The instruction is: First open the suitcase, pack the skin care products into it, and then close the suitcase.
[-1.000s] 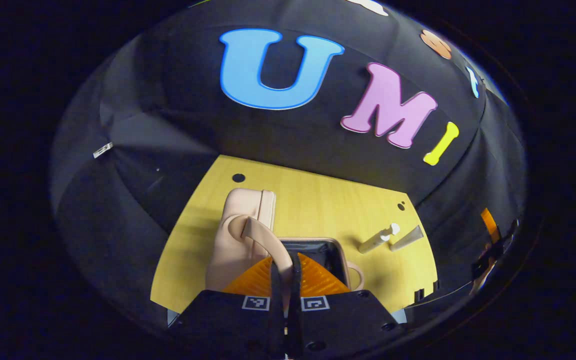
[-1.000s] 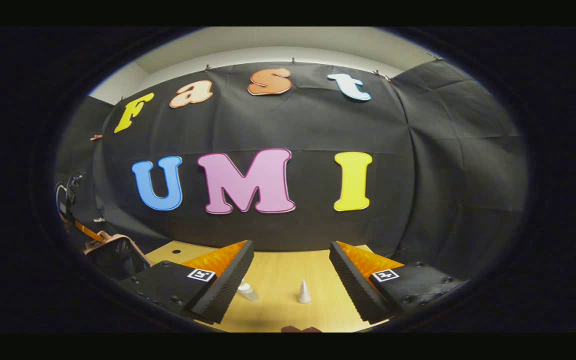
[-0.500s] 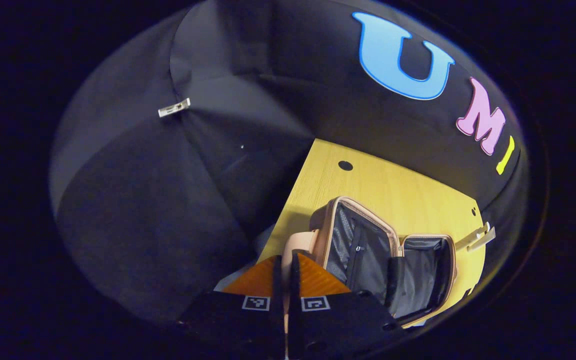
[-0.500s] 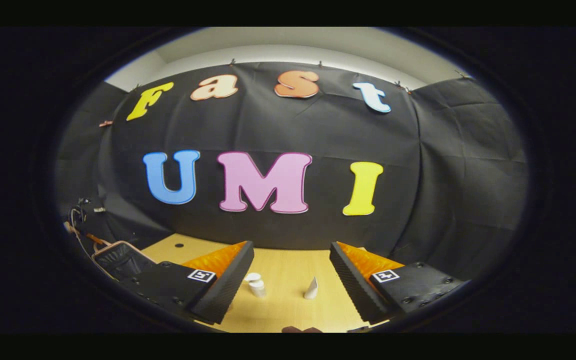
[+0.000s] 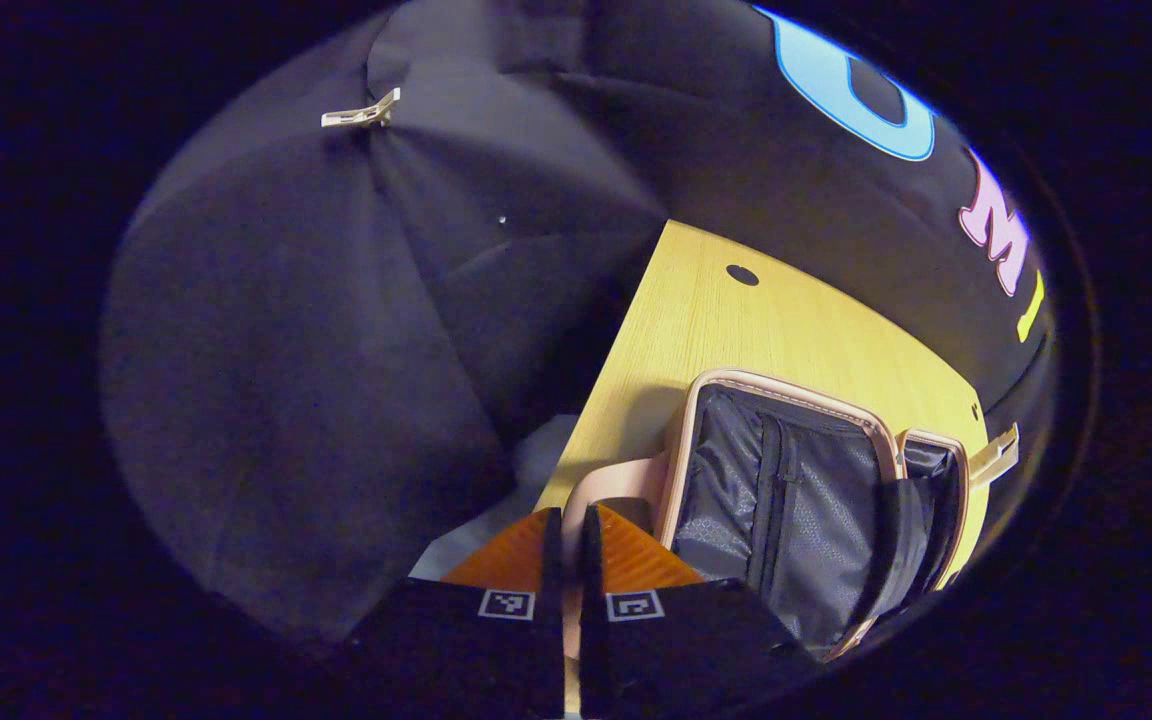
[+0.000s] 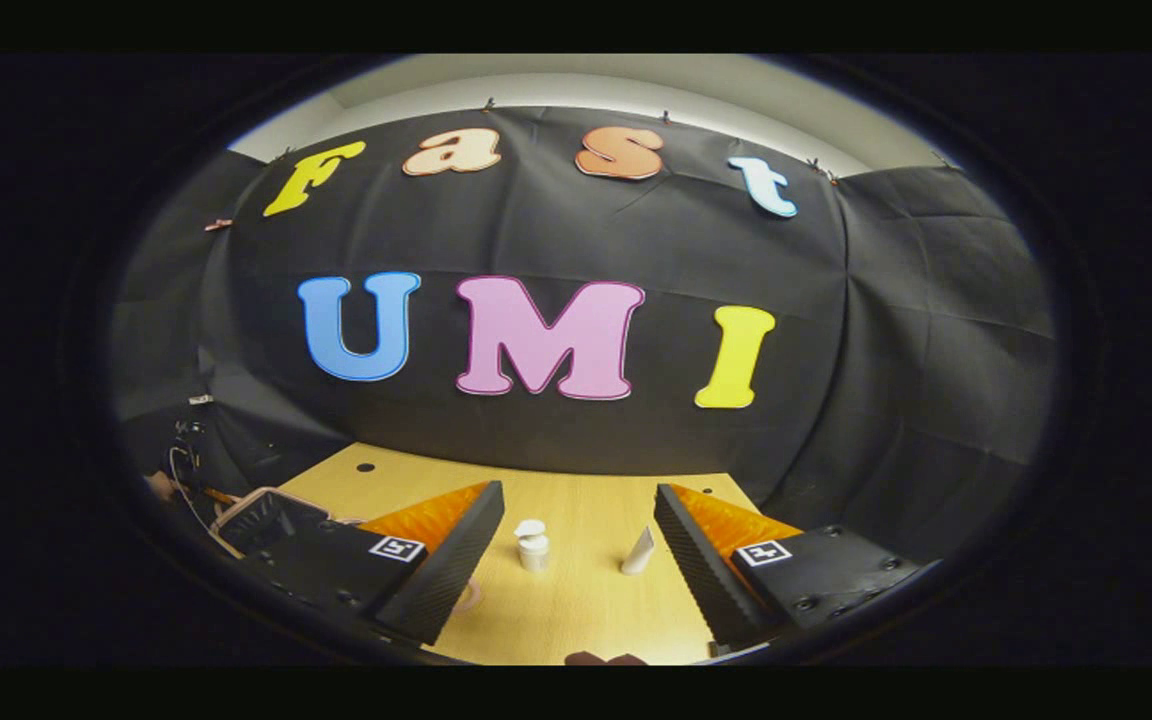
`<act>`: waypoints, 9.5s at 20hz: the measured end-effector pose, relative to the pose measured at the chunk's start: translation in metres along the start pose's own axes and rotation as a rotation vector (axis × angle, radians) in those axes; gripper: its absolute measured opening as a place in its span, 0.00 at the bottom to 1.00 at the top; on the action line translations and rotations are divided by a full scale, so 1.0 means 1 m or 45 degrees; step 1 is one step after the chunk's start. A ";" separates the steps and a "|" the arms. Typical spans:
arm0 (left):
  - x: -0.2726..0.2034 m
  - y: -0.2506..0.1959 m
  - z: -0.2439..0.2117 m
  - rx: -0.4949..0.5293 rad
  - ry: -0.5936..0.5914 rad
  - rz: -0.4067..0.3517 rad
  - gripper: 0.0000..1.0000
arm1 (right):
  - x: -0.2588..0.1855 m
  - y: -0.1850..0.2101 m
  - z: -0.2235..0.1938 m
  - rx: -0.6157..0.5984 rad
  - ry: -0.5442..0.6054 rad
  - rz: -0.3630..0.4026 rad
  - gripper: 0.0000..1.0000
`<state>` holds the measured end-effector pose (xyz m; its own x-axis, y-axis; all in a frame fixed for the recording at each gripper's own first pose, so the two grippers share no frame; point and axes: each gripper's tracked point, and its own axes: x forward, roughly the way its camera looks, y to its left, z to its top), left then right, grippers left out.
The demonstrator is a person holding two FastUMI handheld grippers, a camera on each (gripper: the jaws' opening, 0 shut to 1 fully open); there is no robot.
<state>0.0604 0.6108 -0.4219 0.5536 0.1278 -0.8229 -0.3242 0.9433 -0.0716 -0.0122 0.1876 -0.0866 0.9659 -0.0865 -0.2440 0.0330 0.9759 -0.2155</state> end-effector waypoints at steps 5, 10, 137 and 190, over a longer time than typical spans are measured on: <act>-0.034 0.012 0.028 0.141 -0.198 0.210 0.52 | -0.009 -0.003 -0.002 -0.045 -0.033 -0.021 0.96; -0.111 -0.084 0.072 0.263 -0.547 0.111 0.92 | -0.005 -0.011 -0.017 -0.005 -0.036 -0.052 0.96; -0.106 -0.002 -0.056 -0.525 -0.019 0.036 0.97 | 0.023 0.306 -0.368 0.214 1.569 0.545 0.84; -0.236 -0.335 0.077 0.171 -0.193 -0.831 0.08 | 0.002 0.169 -0.196 0.232 0.717 0.600 0.98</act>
<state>0.0979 0.2883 -0.1604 0.7079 -0.4475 -0.5464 0.2048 0.8705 -0.4476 -0.0553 0.3136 -0.3083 0.6126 0.3066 -0.7285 -0.2617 0.9484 0.1791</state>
